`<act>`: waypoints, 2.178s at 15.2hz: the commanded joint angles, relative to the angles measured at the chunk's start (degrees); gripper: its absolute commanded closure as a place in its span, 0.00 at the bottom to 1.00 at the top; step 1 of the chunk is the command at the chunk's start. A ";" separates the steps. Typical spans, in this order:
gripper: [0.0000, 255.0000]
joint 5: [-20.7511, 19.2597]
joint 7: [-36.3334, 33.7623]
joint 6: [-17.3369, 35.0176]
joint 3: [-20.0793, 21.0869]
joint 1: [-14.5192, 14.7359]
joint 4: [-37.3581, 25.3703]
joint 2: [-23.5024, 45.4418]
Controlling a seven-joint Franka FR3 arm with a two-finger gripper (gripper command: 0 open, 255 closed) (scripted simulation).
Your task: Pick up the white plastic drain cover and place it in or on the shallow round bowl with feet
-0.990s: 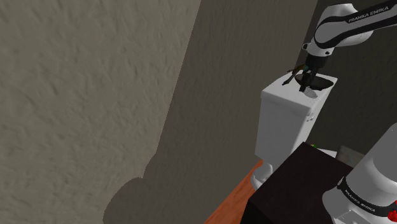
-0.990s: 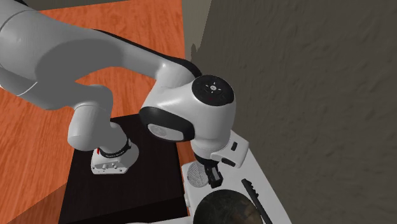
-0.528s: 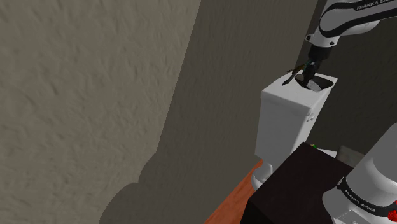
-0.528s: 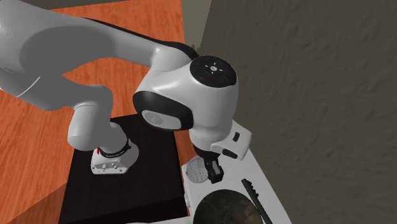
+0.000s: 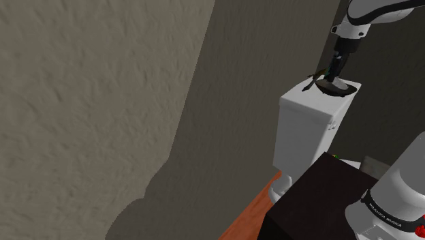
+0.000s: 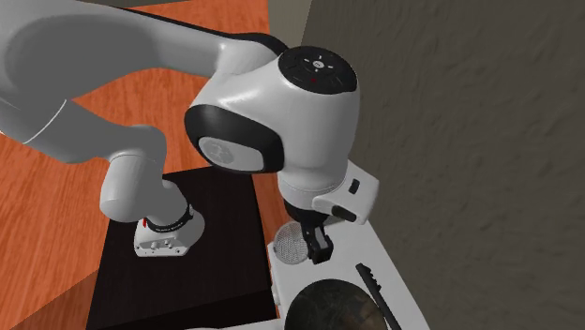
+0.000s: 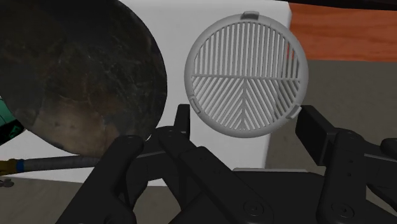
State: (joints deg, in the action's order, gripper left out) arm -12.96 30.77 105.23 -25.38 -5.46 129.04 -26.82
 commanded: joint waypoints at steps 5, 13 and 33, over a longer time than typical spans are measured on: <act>1.00 2.48 7.39 0.19 -5.89 0.39 -9.68 9.50; 1.00 11.98 20.49 -0.49 -13.88 -1.18 -25.74 26.85; 1.00 13.31 21.32 10.28 -14.04 -1.50 -16.51 28.83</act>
State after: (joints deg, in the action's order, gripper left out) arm 0.34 52.09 115.49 -39.42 -6.95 112.52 2.00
